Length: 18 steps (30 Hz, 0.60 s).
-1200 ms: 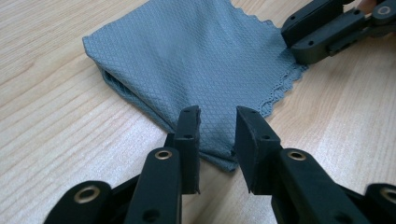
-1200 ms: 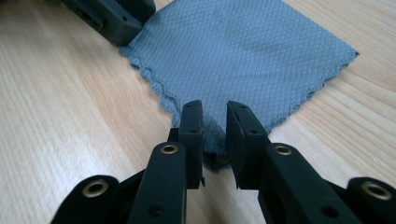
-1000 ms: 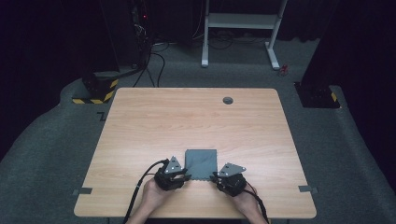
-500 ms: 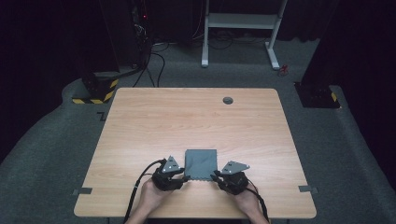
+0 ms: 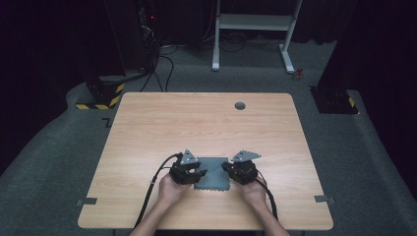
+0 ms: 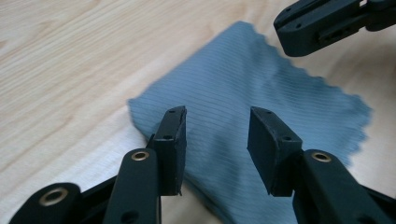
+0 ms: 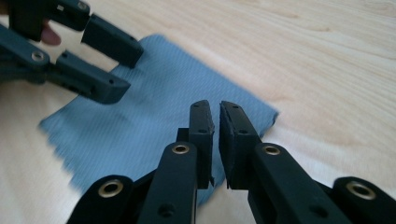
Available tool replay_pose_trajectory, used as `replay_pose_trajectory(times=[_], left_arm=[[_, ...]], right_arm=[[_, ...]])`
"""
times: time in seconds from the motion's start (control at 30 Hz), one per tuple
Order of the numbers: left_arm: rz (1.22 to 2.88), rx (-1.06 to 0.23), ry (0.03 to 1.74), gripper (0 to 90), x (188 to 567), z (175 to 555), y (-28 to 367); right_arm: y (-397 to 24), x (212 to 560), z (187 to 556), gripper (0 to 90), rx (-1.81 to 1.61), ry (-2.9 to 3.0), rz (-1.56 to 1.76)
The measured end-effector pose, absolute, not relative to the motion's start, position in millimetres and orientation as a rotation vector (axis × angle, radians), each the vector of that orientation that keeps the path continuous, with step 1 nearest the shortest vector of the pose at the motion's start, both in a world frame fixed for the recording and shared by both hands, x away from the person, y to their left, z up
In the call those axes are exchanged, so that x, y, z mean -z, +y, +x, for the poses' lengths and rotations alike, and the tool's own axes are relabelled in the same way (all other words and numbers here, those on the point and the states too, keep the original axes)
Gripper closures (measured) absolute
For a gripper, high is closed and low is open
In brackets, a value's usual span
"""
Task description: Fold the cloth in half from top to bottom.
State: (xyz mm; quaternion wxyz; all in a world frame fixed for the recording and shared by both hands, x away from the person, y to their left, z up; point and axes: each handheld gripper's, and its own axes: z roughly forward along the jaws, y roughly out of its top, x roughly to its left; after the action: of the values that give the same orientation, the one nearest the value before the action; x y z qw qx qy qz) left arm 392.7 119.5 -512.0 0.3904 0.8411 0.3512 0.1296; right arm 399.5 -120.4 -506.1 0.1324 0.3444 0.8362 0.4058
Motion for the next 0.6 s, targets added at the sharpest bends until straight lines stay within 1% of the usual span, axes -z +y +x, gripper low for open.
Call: replay_pose_trajectory(times=[0.2,0.27,0.43,0.53,0.6], left_arm=[[2.200,-0.351,0.907,56.5,513.7,400.2,125.1],[2.198,-0.358,0.923,55.2,512.5,401.0,128.9],[2.132,-0.363,0.970,54.4,510.7,405.8,133.4],[2.117,-0.383,1.001,53.4,510.1,415.0,128.4],[2.101,-0.372,1.037,53.4,511.0,420.8,126.5]], right_arm=[[-111.0,513.7,414.5,83.1,-1.084,2.449,1.020],[-112.3,515.3,417.3,83.0,-1.078,2.440,1.040],[-115.7,511.1,418.9,80.7,-1.090,2.405,1.067],[-115.8,508.4,424.3,78.5,-1.104,2.379,1.090],[-114.8,510.0,429.9,77.1,-1.091,2.381,1.104]])
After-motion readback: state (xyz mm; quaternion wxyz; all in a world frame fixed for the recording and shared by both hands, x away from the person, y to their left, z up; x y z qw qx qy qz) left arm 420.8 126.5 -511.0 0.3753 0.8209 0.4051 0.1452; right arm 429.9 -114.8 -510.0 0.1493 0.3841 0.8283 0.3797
